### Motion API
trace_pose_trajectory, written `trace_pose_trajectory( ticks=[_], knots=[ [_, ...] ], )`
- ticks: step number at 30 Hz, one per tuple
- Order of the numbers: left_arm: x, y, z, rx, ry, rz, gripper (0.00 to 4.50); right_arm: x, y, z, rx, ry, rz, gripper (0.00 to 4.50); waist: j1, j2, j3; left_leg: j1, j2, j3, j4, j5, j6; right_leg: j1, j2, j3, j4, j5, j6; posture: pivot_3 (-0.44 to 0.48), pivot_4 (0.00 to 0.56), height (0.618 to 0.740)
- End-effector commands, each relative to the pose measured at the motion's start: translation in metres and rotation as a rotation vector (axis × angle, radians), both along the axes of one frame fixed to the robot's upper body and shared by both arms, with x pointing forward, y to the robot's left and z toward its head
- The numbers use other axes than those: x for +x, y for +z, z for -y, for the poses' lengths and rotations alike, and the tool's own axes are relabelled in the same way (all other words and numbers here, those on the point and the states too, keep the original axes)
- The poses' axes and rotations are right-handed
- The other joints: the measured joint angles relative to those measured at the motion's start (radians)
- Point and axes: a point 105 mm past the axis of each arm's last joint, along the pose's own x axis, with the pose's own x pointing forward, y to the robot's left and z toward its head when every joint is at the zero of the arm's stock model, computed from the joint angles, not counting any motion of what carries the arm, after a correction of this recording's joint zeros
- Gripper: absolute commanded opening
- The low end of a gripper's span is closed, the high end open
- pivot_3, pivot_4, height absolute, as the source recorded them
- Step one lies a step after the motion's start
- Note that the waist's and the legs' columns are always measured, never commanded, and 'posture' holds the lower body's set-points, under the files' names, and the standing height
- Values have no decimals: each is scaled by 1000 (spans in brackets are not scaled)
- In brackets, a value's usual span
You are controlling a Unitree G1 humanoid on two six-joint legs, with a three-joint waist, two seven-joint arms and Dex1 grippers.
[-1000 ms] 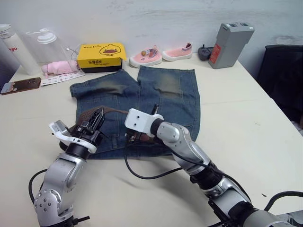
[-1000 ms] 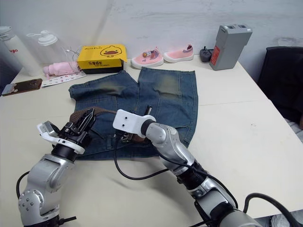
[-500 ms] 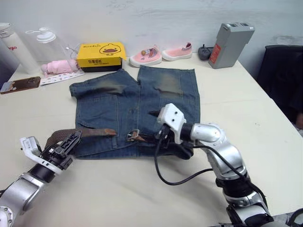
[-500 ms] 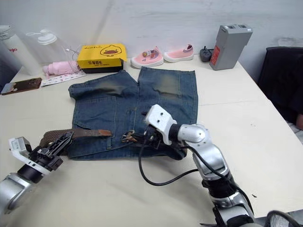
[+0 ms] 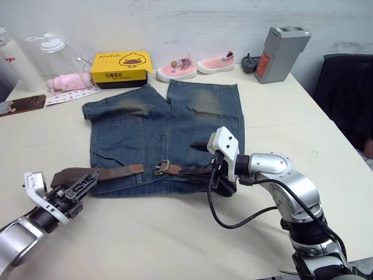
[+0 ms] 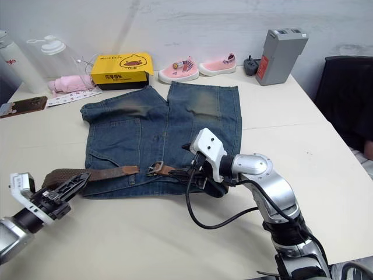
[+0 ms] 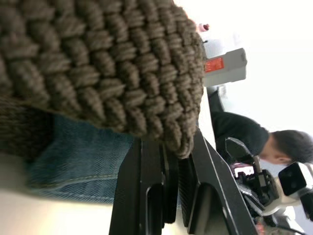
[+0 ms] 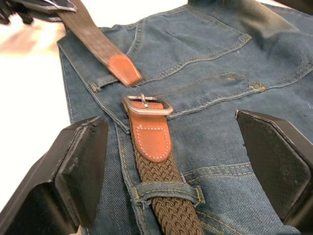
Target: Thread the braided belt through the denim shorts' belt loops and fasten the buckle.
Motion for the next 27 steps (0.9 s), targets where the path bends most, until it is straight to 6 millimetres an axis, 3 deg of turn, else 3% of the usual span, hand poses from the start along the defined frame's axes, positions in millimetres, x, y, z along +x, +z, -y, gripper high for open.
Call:
trace_pose_trajectory(
  ticks=[1,6,22,27],
  knots=[
    [-6,12,-5,39,-12,32,0,-2,4,-2,3,26,24,4439,0,0,0,0,0,0,0,0,0,0,0,0,0,0,0,0,150,636],
    [-8,15,2,69,-46,37,0,-2,1,-1,-17,40,20,4439,1,0,0,0,0,0,-1,0,0,0,0,0,-1,0,0,0,150,636],
    [-19,30,-17,173,-43,42,0,-5,2,-4,-5,63,0,4439,0,-1,1,0,1,0,-1,0,-1,0,0,0,-1,0,0,0,150,636],
    [-16,25,-11,170,-64,39,0,-6,2,-6,-1,63,-1,4439,0,-1,1,0,1,0,-1,0,-1,0,0,0,-1,0,0,0,150,636]
  ],
)
